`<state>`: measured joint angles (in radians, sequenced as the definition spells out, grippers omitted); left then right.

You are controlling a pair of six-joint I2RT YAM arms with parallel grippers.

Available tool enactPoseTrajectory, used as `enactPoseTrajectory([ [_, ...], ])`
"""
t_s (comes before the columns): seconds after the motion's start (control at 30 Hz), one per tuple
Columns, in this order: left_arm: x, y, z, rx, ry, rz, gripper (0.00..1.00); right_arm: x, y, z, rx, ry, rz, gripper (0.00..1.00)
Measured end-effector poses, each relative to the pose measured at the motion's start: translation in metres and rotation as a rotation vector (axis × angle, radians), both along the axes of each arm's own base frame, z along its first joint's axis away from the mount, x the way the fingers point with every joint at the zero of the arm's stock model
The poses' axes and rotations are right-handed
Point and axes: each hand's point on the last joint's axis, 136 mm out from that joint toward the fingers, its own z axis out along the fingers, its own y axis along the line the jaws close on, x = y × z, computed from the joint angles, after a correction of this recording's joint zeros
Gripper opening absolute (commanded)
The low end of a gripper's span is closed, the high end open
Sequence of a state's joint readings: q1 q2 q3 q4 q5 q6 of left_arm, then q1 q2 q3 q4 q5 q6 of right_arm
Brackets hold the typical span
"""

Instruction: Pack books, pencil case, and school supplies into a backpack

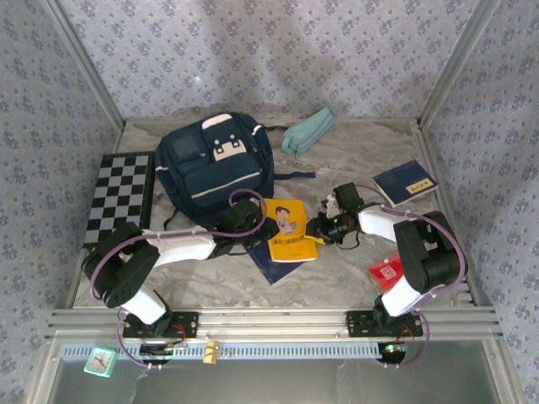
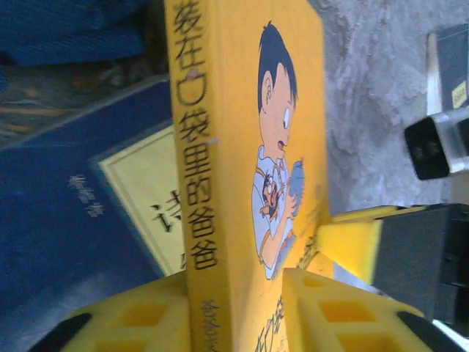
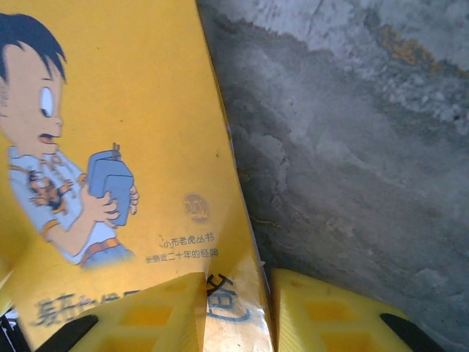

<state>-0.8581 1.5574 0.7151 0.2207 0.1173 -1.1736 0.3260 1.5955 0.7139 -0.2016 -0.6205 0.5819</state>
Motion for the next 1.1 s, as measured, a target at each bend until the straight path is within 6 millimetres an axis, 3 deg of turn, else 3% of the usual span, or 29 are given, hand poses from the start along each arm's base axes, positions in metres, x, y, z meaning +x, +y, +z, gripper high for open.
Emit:
enactPoseTrajectory([
  [0.23,0.005,-0.007,0.012,-0.008,-0.021,0.0,0.09,0.001,-0.002,-0.001,0.004,-0.002,-0.007,0.31],
  [0.33,0.005,-0.007,0.012,-0.006,-0.019,-0.001,0.01,0.001,-0.006,0.003,0.023,-0.005,-0.018,0.41],
  [0.47,0.007,-0.012,0.023,-0.026,-0.029,-0.008,0.0,0.003,-0.015,0.023,0.077,-0.052,-0.044,0.58],
  [0.6,0.009,-0.016,0.055,-0.085,-0.078,-0.013,0.0,0.011,-0.024,0.06,0.162,-0.139,-0.072,0.8],
  [0.73,0.012,-0.023,0.102,-0.177,-0.147,-0.033,0.0,0.013,-0.031,0.099,0.264,-0.212,-0.087,0.96],
  [0.93,0.015,-0.039,0.168,-0.32,-0.248,-0.071,0.0,0.014,-0.036,0.13,0.387,-0.231,-0.109,1.0],
  [1.1,0.017,-0.045,0.19,-0.366,-0.287,-0.087,0.0,0.014,-0.028,0.166,0.494,-0.275,-0.095,1.0],
])
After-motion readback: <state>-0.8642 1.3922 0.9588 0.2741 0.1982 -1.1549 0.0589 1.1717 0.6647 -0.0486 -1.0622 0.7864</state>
